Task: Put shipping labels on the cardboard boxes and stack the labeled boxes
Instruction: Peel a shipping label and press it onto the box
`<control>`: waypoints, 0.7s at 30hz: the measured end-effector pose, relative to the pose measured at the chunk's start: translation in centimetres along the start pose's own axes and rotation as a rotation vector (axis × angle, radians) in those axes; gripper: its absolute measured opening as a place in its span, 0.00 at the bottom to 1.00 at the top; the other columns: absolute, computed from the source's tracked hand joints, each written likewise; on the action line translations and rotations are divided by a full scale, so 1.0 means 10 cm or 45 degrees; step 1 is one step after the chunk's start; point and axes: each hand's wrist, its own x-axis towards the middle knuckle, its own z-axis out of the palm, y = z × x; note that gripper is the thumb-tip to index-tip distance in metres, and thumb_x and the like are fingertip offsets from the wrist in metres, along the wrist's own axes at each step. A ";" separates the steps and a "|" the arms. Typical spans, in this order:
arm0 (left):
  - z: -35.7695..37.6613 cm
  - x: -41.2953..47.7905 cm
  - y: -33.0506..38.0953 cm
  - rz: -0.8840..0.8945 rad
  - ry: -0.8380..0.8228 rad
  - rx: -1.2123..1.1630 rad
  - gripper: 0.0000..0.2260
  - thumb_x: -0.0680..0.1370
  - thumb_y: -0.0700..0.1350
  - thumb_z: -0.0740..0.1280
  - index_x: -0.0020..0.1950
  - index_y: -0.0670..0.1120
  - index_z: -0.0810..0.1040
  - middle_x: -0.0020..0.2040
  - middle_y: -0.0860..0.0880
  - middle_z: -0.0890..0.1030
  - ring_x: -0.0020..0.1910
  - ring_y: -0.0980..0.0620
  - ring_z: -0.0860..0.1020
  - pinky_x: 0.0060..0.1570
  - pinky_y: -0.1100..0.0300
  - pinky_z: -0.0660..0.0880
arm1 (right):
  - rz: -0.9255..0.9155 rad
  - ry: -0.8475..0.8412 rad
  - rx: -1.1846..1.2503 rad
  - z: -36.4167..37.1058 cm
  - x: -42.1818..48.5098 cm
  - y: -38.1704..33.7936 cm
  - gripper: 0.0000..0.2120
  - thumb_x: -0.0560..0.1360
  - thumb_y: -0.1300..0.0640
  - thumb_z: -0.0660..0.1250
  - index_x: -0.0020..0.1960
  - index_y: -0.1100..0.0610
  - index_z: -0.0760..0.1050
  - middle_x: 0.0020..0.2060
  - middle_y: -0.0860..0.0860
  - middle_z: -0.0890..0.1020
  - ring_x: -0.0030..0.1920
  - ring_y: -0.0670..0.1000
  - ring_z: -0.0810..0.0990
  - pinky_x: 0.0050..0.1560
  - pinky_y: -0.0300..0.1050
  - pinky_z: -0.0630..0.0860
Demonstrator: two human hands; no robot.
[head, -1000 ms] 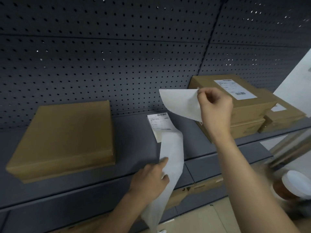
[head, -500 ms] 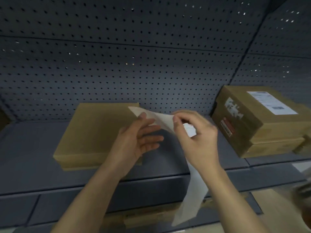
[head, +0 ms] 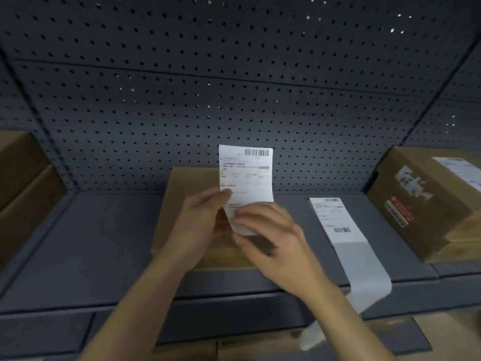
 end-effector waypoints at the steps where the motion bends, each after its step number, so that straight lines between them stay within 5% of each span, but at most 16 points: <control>1: -0.08 0.02 0.02 0.004 0.008 -0.008 0.11 0.82 0.43 0.62 0.52 0.46 0.84 0.49 0.44 0.86 0.44 0.48 0.85 0.43 0.55 0.81 | 0.013 -0.013 -0.003 0.05 0.03 -0.03 0.12 0.75 0.54 0.74 0.55 0.59 0.83 0.55 0.49 0.82 0.58 0.50 0.79 0.59 0.52 0.75; 7: -0.49 0.15 0.10 -0.081 0.026 -0.100 0.10 0.82 0.42 0.63 0.58 0.43 0.82 0.54 0.45 0.85 0.52 0.47 0.84 0.51 0.52 0.82 | 0.499 0.347 0.062 0.16 0.20 -0.08 0.06 0.75 0.52 0.72 0.48 0.54 0.83 0.46 0.48 0.83 0.49 0.43 0.80 0.54 0.36 0.74; 11: -0.61 0.19 0.10 -0.136 0.016 -0.144 0.11 0.81 0.42 0.63 0.60 0.41 0.81 0.56 0.43 0.84 0.56 0.44 0.83 0.54 0.50 0.81 | 1.078 0.351 0.622 0.17 0.39 0.03 0.04 0.75 0.59 0.72 0.47 0.59 0.84 0.39 0.55 0.84 0.37 0.44 0.78 0.43 0.36 0.75; 16: -0.59 0.23 0.06 -0.138 -0.014 -0.061 0.11 0.82 0.42 0.62 0.60 0.43 0.81 0.56 0.44 0.85 0.55 0.45 0.83 0.54 0.49 0.81 | 1.154 0.223 0.793 0.22 0.47 0.12 0.06 0.76 0.59 0.71 0.46 0.62 0.83 0.41 0.61 0.86 0.36 0.53 0.77 0.38 0.43 0.76; 21: -0.60 0.26 0.01 -0.041 0.063 0.333 0.10 0.81 0.45 0.64 0.58 0.47 0.84 0.53 0.49 0.86 0.54 0.49 0.84 0.61 0.46 0.77 | 1.134 0.217 0.774 0.22 0.50 0.28 0.05 0.76 0.60 0.71 0.47 0.62 0.84 0.42 0.63 0.85 0.38 0.56 0.79 0.41 0.48 0.77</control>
